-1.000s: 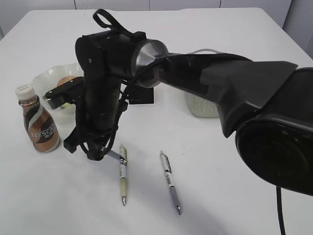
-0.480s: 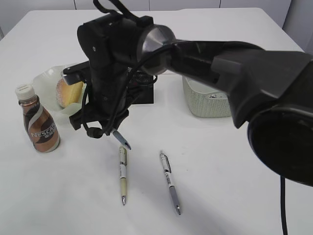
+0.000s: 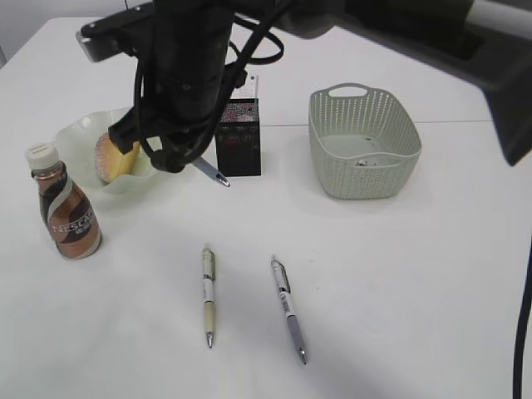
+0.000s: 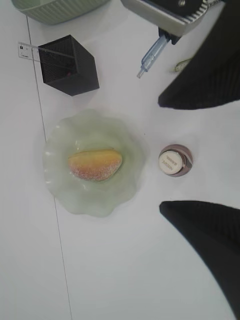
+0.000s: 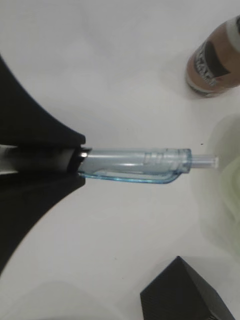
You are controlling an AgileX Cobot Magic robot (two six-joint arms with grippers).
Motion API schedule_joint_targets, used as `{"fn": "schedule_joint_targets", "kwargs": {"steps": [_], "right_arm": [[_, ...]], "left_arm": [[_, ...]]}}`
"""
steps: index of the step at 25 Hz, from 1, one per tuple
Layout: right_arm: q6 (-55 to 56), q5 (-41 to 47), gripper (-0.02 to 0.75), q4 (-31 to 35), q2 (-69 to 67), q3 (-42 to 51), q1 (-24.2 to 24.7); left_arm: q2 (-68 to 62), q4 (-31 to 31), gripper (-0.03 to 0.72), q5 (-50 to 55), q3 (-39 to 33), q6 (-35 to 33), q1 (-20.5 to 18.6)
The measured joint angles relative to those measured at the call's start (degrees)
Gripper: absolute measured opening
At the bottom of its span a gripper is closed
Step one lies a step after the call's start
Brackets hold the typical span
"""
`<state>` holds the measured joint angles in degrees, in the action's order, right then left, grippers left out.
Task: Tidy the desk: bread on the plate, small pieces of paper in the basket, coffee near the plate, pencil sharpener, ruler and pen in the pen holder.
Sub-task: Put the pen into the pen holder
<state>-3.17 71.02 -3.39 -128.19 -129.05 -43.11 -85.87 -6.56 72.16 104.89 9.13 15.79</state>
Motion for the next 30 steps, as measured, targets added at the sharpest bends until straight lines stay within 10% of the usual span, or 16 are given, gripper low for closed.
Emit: {"fn": "schedule_joint_targets", "kwargs": {"steps": [8, 19, 30], "right_arm": [[-1.2, -14.0, 0.07, -4.8, 10.2, 13.8, 0.0], [1.7, -68.9, 0.07, -8.5, 34.1, 60.4, 5.5], [2.2, -87.3, 0.07, -5.5, 32.9, 65.5, 11.6]], "left_arm": [[0.0, 0.0, 0.425, 0.0, 0.0, 0.0, 0.0], [-0.6, 0.0, 0.424, 0.0, 0.0, 0.0, 0.0], [-2.3, 3.2, 0.424, 0.0, 0.0, 0.0, 0.0]]}}
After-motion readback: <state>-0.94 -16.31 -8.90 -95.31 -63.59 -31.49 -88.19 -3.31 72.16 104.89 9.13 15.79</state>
